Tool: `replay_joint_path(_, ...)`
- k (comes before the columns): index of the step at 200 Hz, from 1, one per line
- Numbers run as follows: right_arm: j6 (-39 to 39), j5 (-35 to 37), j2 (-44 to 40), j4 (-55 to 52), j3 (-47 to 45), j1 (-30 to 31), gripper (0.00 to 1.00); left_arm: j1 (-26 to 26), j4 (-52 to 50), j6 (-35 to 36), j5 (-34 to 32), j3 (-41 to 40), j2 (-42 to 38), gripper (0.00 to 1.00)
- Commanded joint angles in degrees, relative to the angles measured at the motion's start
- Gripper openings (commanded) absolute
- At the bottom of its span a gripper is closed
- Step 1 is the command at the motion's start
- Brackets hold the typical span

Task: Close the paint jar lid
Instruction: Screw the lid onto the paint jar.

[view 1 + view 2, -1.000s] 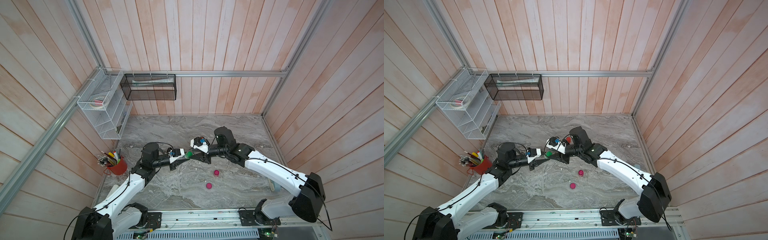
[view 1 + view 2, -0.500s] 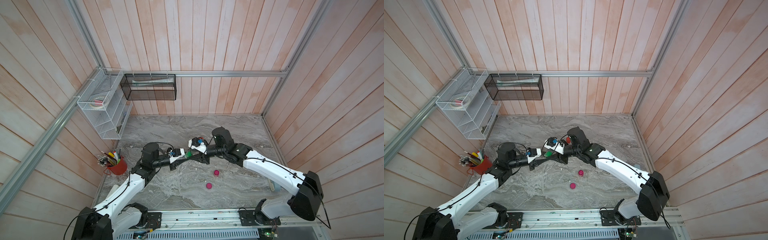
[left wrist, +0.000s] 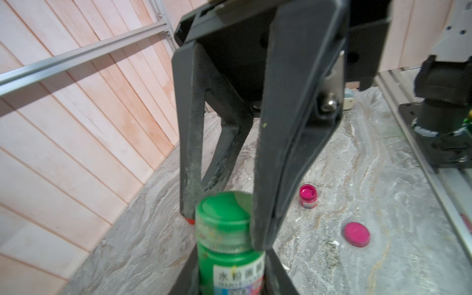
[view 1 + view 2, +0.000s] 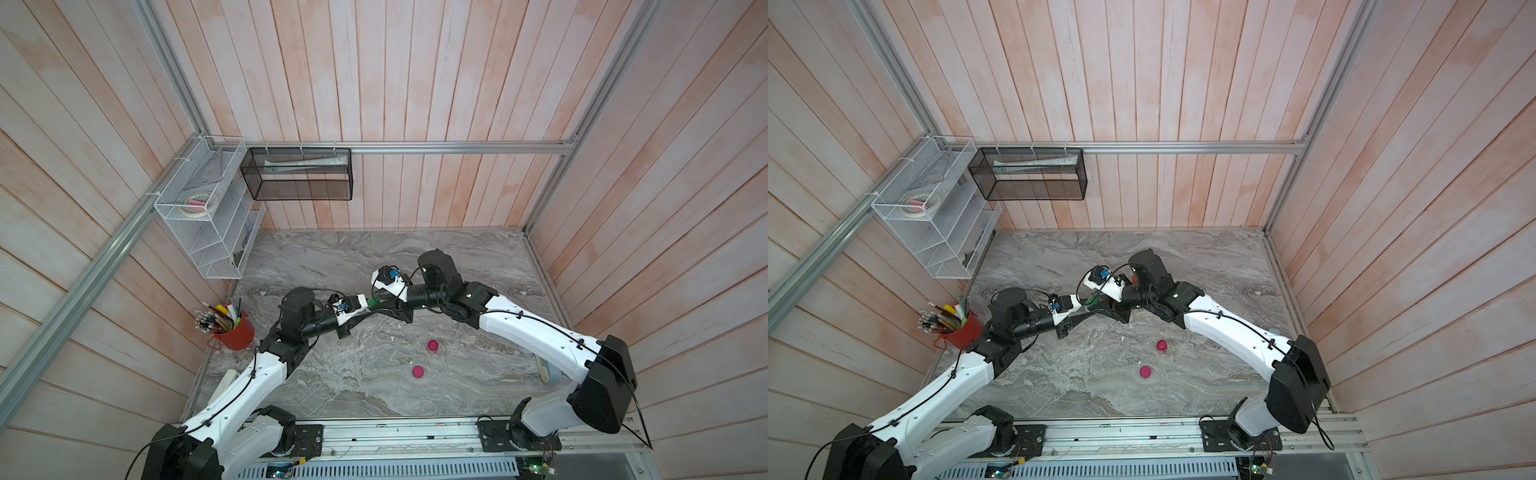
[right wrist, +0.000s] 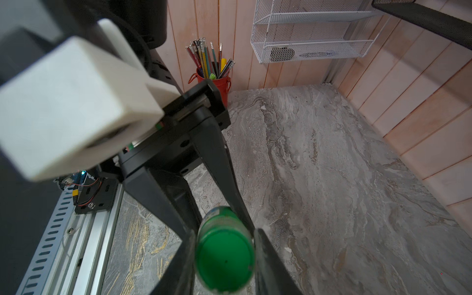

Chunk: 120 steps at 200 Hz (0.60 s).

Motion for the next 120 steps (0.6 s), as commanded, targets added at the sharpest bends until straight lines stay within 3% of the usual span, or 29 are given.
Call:
replay_joint_path(1,7.60,2.00,3.94,-0.98,2.17,2.83,0.26,-0.85,8.32,0.75,-7.22,-1.38,-3.67,0.29)
replay_joint_path(86,32.73,1.53,16.44,-4.39,14.14,3.50,0.21,-1.03,20.71,6.82,-19.09,-8.55,-10.46,0.29)
replay_joint_path(120,43.87,1.21,17.91,0.75,13.35,3.91,0.22,-1.03,22.82,8.50,-21.20,-10.02,-11.77,0.29)
